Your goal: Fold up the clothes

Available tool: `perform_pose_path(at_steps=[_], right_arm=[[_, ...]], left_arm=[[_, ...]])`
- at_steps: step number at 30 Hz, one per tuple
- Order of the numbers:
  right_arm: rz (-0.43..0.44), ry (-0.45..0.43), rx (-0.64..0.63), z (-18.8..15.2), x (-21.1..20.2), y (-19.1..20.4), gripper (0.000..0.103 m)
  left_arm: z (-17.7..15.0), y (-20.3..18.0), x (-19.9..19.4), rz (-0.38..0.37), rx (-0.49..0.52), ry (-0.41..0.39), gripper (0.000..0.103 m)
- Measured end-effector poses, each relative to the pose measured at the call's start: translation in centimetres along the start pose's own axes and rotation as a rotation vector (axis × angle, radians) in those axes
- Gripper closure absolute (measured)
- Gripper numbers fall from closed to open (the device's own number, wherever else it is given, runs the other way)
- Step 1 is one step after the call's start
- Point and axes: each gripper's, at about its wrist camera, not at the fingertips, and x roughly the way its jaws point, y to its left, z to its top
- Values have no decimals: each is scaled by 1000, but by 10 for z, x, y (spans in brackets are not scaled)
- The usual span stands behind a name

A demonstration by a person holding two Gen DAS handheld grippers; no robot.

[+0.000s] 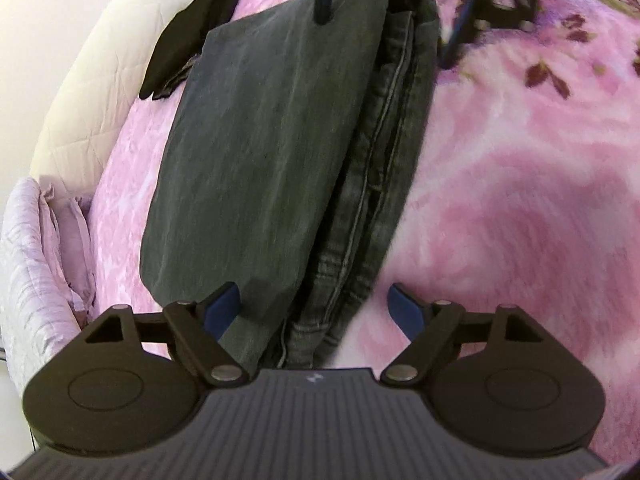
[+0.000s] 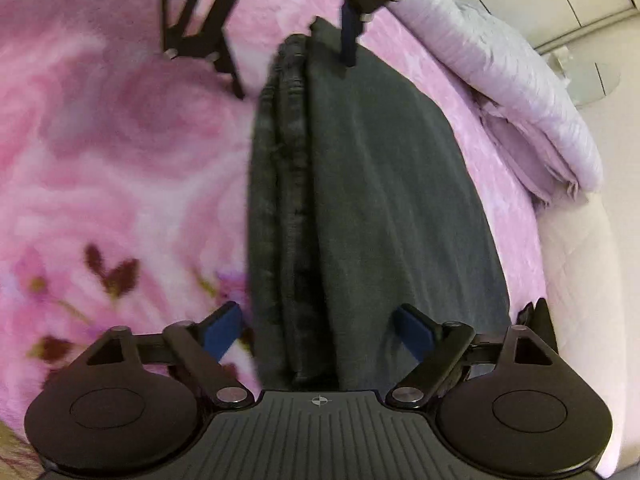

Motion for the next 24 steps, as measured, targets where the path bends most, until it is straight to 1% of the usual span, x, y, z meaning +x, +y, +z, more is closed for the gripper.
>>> perform_pose_path(at_steps=[1,2,4,5,6,7,8,9,10,11,12,13,14,15,16,17,18,19,21,22,24], right_arm=[[8,8,28,-2,1,-8,49],[25,3,56,-2,-2,-17,58],[59,-8,112,-1,-9,-36,71],[66,-25,133,0,-16,-46,72],[72,-40,155,0,-23,-55,73],[77,-53,177,-1,-30,-63,73],[77,-53,206,-3,-34,-72,73],[81,-46,221,-3,-35,-75,73],[86,-38,236,-4,-36,-79,73],[102,-30,246,-8,-38,-74,73],[118,-23,256,-12,-40,-70,73],[100,-24,244,-12,-43,-62,73],[83,-25,233,-13,-45,-53,71],[65,-26,222,-14,-48,-45,65],[48,-27,211,-15,-50,-37,52],[32,-33,215,-14,-52,-30,44],[9,-42,185,-13,-46,-24,33],[-13,-51,155,-11,-40,-18,30],[-58,-69,95,-9,-28,-6,29],[-85,-54,35,-8,-18,1,29],[-132,7,-63,-8,7,7,30]], left_arm=[[2,-1,1,7,10,-6,23],[5,-2,2,14,21,-12,22],[6,1,8,34,54,-15,16],[7,0,10,52,87,-15,9],[8,-2,12,71,121,-14,6],[9,-3,14,90,156,-13,6],[10,-3,17,92,154,-7,6],[11,-2,20,92,150,-1,11],[11,2,22,79,112,11,18],[11,9,25,55,61,30,40],[12,11,25,41,43,32,42],[12,14,26,28,26,33,44],[13,16,26,15,9,33,49],[14,22,25,1,-25,30,52],[13,29,24,-16,-67,23,53],[10,36,21,-36,-109,17,55],[9,43,19,-56,-137,14,56],[8,49,18,-76,-164,10,57],[8,58,12,-112,-212,4,58],[7,63,9,-130,-235,1,58],[6,68,5,-149,-247,-3,58]])
